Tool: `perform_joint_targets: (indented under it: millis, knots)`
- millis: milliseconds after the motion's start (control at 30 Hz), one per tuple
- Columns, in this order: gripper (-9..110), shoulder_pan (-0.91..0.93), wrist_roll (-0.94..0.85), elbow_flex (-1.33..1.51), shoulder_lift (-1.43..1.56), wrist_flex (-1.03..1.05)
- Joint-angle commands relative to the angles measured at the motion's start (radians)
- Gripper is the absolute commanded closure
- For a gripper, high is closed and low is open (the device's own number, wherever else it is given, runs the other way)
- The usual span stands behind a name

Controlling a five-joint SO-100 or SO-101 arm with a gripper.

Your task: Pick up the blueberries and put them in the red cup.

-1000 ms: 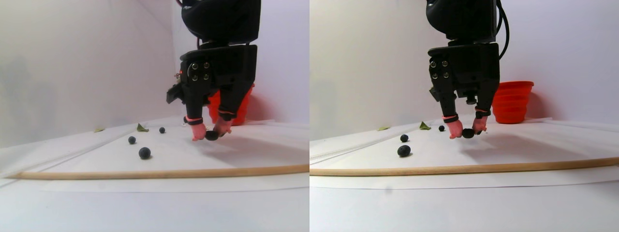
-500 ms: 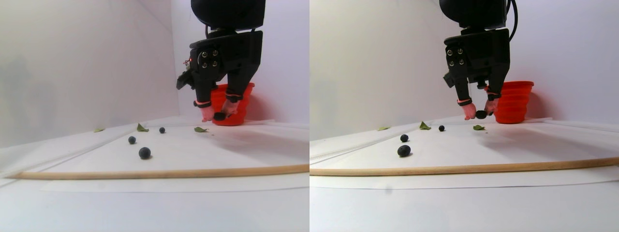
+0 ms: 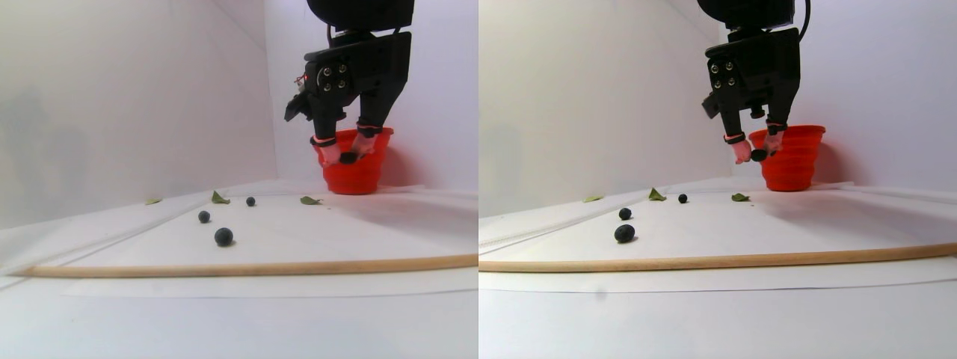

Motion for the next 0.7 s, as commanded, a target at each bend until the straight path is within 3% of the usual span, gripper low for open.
perform_joint_targets:
  millis: [0, 667]
  knots:
    - [89, 0.009, 0.012, -0.114, 0.121, 0.0]
    - [89, 0.021, 0.031, -0.255, 0.12, -0.005]
